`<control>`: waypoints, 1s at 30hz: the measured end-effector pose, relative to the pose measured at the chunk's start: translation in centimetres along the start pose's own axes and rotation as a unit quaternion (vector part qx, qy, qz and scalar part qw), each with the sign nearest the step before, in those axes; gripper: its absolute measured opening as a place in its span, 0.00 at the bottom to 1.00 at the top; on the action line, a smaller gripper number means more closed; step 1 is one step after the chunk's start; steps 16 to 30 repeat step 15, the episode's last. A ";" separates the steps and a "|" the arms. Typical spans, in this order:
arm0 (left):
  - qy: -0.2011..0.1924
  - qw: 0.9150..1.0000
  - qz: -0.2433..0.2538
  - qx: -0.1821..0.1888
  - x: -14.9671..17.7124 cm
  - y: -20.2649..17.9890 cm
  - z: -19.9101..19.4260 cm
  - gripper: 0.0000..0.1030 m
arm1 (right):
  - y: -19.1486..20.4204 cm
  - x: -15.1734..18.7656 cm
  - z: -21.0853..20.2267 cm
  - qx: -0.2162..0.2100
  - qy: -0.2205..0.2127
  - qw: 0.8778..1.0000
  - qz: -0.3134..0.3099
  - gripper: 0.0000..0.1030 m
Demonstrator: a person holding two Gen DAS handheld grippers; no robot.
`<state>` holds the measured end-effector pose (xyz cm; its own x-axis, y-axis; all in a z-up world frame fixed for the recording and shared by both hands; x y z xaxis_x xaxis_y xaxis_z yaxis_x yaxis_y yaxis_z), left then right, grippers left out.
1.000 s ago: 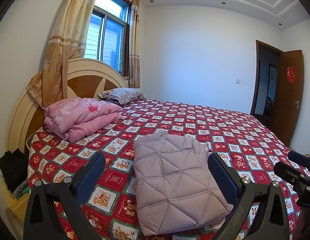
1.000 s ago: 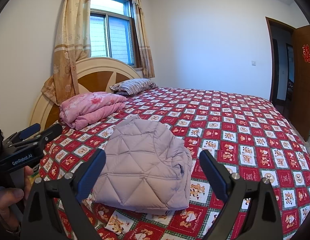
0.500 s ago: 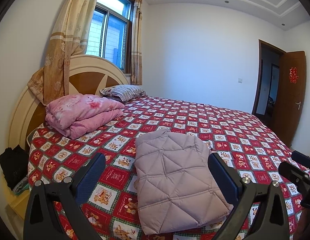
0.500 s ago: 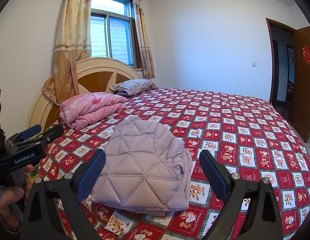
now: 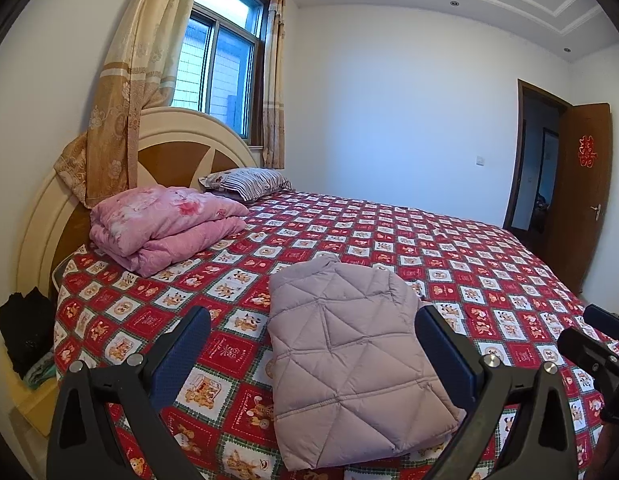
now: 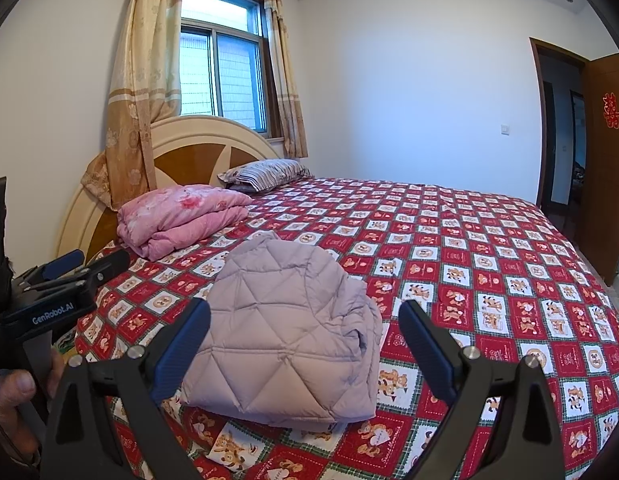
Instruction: Fold large clothes
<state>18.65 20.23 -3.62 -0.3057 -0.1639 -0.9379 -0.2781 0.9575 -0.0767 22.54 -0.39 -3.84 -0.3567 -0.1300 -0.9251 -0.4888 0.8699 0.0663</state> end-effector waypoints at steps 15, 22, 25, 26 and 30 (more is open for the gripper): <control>-0.005 0.999 0.040 -0.015 1.0 -0.6 0.7 0.99 | -0.1 0.7 0.3 -0.002 0.008 1.000 0.001 0.95; -0.005 0.999 0.040 -0.015 1.0 -0.6 0.7 0.99 | -0.1 0.7 0.3 -0.002 0.008 1.000 0.001 0.95; -0.005 0.999 0.040 -0.015 1.0 -0.6 0.7 0.99 | -0.1 0.7 0.3 -0.002 0.008 1.000 0.001 0.95; -0.005 0.999 0.040 -0.015 1.0 -0.6 0.7 0.99 | -0.1 0.7 0.3 -0.002 0.008 1.000 0.001 0.95; -0.005 0.999 0.040 -0.015 1.0 -0.6 0.7 0.99 | -0.1 0.7 0.3 -0.002 0.008 1.000 0.001 0.95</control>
Point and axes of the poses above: each gripper's, at about its wrist camera, not at the fingertips, and z roughly the way its jaws point, y to its left, x to its underside, the point moved 10 cm from there along z, roughly the way its jaws point, and after that the axes turned 1 degree about -x, right-handed, at the moved point
